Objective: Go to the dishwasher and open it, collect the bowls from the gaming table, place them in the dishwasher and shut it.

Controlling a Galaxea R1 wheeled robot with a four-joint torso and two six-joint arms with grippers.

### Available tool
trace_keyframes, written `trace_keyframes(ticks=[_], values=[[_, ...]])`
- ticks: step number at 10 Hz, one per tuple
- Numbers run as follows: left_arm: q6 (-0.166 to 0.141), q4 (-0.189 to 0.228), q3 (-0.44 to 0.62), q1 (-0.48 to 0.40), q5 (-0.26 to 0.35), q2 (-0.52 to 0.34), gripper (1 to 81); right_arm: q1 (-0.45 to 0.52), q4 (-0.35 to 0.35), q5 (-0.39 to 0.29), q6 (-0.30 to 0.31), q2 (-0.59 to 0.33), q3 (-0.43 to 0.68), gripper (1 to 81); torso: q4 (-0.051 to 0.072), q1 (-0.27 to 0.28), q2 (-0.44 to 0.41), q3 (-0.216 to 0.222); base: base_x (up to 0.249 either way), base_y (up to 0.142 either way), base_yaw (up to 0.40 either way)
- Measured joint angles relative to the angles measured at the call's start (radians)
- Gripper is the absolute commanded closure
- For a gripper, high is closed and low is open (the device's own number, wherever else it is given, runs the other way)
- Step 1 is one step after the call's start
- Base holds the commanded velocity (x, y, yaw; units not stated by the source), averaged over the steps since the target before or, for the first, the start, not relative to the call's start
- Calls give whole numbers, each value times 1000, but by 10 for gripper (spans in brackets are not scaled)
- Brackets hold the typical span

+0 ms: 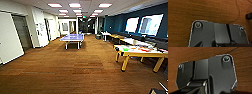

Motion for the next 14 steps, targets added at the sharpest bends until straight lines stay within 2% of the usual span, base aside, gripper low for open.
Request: trace_keyframes(ticks=[14], values=[[0,0,3,1,0,2,10,4,0,-1,0,-1,-1,10,0,1,0,0,195,0,0]])
